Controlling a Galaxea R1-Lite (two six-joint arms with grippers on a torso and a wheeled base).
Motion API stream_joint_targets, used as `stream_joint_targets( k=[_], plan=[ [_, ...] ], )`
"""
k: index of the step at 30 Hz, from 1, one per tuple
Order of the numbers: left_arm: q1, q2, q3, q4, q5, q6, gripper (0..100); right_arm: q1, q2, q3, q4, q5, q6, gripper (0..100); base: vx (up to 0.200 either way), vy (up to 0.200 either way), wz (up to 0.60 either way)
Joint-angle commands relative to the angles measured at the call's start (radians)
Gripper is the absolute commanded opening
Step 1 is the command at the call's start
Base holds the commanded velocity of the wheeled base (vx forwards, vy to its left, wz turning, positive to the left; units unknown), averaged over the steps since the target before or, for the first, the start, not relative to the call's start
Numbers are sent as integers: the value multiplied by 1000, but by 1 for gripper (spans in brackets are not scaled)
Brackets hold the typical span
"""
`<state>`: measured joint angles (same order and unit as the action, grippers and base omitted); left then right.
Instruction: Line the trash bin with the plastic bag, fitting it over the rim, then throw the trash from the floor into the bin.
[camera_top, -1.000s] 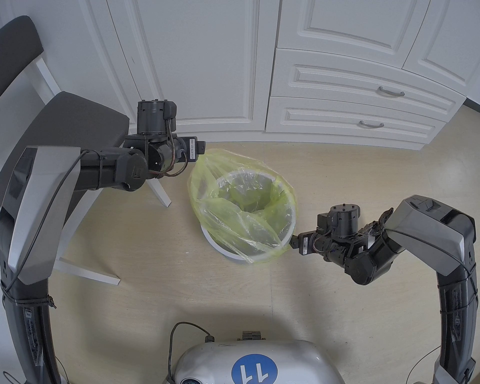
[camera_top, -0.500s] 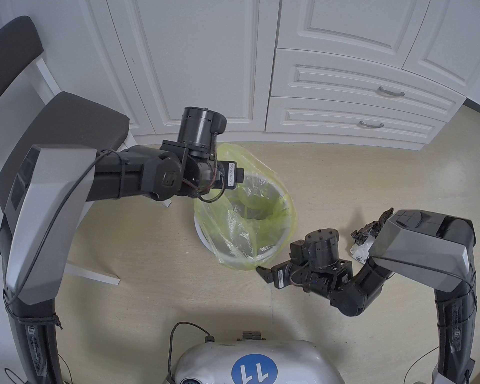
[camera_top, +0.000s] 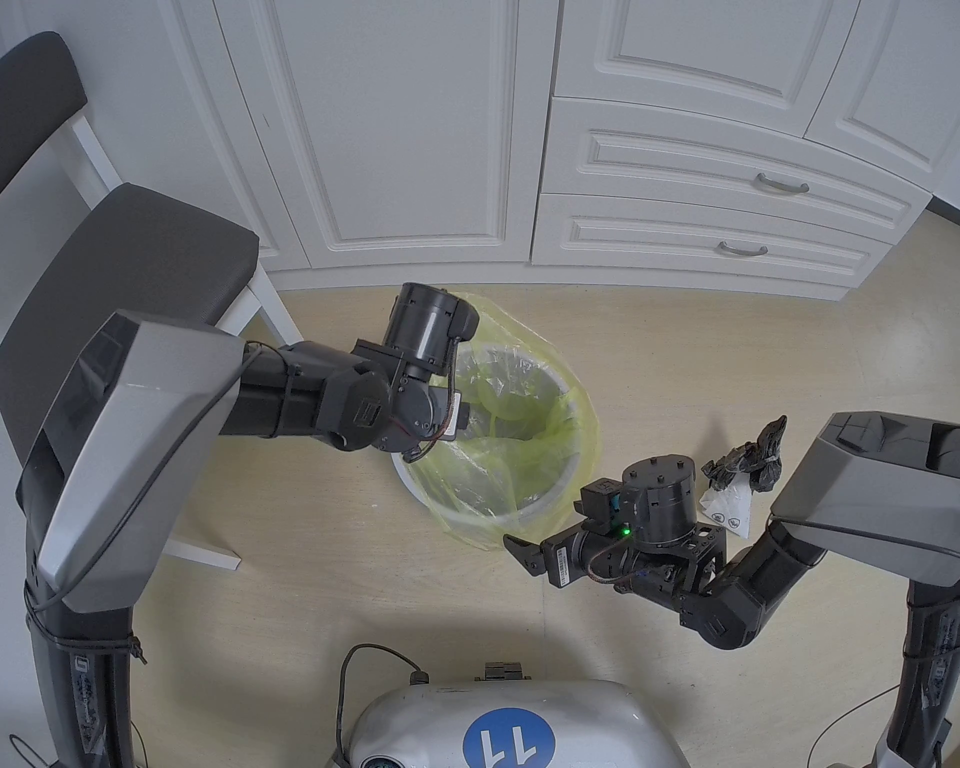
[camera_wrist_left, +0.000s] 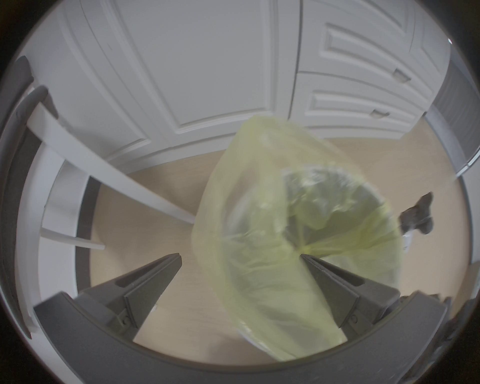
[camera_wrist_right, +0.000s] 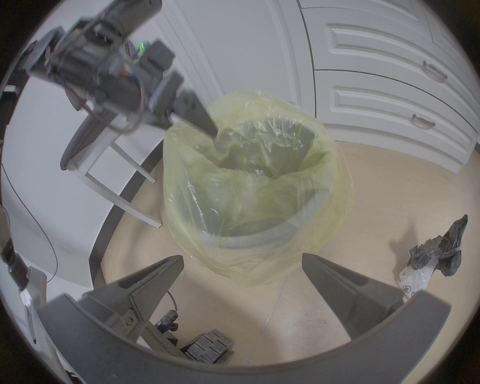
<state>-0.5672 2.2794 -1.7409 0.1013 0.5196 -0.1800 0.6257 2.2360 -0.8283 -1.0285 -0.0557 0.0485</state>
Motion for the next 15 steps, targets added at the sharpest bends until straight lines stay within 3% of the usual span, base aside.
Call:
stream_joint_targets(
  k=[1, 5, 9, 12, 15],
  plan=[
    [47, 34, 76, -6, 60, -3, 100, 2, -76, 21, -4, -1, -2, 100, 0, 0, 0],
    [59, -72, 184, -31, 50, -76, 100, 23, -127, 40, -36, -13, -1, 100, 0, 0, 0],
    [72, -173, 334, -104, -24, -107, 100, 15, -174, 69, -54, -16, -2, 100, 0, 0, 0],
    [112, -262, 544, -278, -118, -127, 100, -31, -207, 92, -54, -18, -4, 100, 0, 0, 0],
    [150, -313, 664, -436, -167, -150, 100, -63, -208, 90, -54, -18, -2, 100, 0, 0, 0]
  ],
)
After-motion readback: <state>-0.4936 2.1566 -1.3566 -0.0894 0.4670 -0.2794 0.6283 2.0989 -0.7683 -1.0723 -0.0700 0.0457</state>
